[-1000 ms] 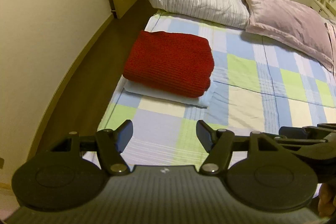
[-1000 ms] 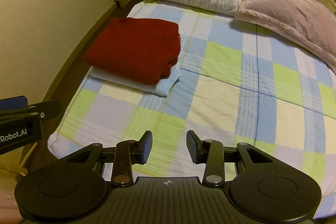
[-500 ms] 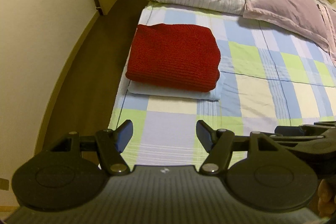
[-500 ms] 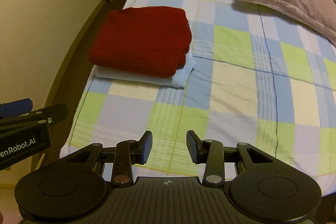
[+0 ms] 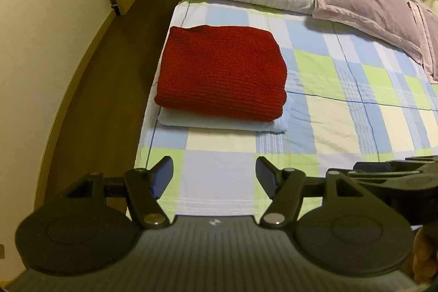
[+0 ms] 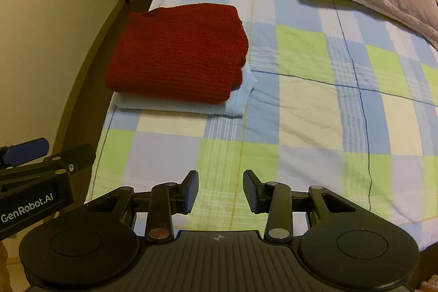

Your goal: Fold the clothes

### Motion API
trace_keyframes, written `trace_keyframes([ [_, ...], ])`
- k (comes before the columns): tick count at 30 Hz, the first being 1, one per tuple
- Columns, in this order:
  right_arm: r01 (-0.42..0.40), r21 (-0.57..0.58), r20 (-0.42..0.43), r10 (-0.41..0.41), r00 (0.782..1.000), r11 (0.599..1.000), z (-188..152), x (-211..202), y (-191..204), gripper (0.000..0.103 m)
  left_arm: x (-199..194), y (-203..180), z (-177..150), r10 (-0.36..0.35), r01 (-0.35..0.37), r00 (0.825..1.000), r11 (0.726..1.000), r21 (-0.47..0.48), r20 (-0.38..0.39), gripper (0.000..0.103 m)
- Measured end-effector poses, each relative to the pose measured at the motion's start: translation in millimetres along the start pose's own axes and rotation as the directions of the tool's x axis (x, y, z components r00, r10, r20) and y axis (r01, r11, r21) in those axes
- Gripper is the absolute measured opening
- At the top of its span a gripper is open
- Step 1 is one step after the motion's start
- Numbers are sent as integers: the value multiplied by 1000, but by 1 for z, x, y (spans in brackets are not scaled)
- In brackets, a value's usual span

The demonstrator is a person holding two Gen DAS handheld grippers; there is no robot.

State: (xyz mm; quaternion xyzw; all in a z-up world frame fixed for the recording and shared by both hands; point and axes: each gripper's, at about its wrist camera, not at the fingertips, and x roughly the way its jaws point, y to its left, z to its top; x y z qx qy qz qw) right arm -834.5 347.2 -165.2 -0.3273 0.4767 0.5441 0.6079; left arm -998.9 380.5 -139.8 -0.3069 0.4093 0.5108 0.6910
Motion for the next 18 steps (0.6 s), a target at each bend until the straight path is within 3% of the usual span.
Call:
trace_keyframes([
  [18, -1, -36, -24, 0, 1000, 999, 33, 32, 9, 40, 30, 8, 23, 35, -35, 999, 999, -17, 12, 63],
])
